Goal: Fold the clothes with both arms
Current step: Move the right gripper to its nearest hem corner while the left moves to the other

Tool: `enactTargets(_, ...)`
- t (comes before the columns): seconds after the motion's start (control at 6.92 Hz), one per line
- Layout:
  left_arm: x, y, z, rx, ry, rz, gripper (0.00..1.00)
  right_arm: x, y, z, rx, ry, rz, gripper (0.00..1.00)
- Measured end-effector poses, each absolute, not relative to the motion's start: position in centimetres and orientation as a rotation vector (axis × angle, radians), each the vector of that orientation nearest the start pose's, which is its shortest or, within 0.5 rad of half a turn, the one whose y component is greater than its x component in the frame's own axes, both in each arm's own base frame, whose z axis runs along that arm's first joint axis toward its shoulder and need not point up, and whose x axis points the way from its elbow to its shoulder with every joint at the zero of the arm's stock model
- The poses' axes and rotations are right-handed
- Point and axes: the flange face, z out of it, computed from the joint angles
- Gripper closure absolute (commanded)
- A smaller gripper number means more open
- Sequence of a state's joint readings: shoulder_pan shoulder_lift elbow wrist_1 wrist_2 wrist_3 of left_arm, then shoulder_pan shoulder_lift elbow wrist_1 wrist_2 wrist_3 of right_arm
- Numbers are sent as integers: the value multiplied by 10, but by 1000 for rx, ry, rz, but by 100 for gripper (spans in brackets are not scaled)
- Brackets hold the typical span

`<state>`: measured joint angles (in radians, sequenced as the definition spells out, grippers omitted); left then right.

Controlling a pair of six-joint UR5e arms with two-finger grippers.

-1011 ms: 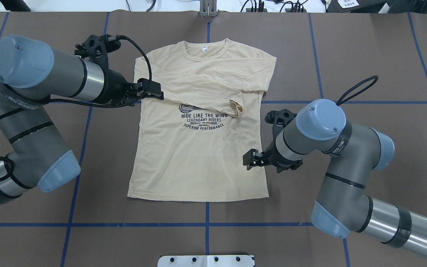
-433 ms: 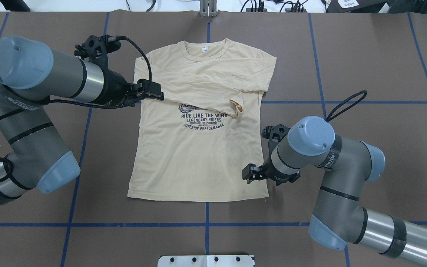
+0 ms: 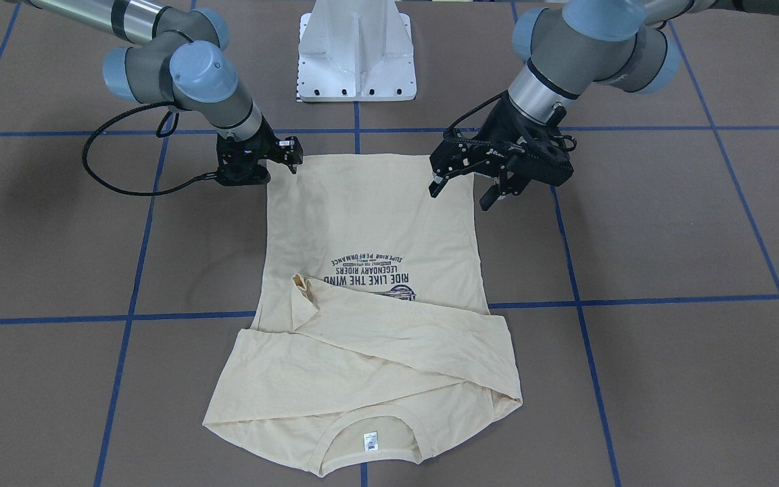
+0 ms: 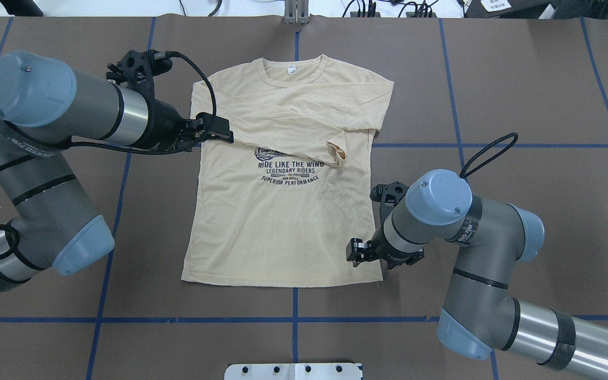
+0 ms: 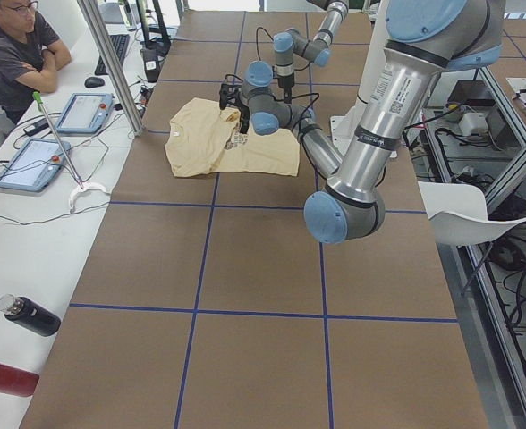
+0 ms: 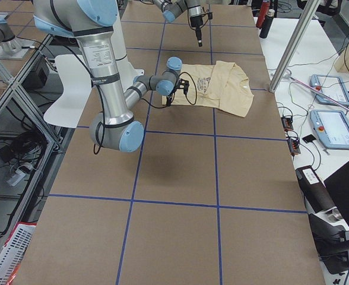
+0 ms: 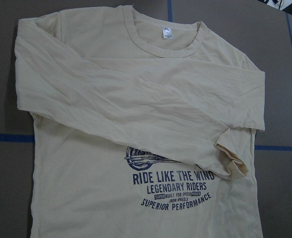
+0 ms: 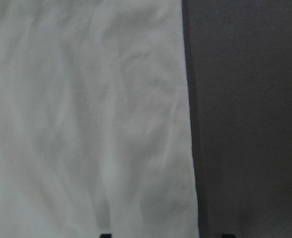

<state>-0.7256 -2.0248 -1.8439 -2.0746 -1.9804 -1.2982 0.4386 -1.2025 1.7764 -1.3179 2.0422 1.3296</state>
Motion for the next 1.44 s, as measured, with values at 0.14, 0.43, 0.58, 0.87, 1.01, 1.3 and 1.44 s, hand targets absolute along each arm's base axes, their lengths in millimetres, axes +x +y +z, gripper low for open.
enactTargets(0.14,386,-467,220,267,1232,-139,0,-522,-337,334,-154,-908,-12,32)
enactTargets(0.43,386,-468,221,267,1231,-140,0,-524,-334,335,-160,-903,-13,60)
enactTargets(0.58,386,-468,221,267,1231,-141,0,-524,-335,336,-162,-902,-12,85)
enactTargets(0.87,386,-468,221,267,1231,-142,0,-522,-335,335,-170,-902,8,100)
enactTargets(1.01,386,-468,221,266,1231,-142,0,-521,-335,334,-177,-905,24,100)
enactTargets(1.3,386,-468,224,264,1226,-143,0,-518,-336,327,-180,-917,32,100)
enactTargets(1.44,384,-468,231,258,1217,-147,0,-514,-337,321,-174,-930,34,100)
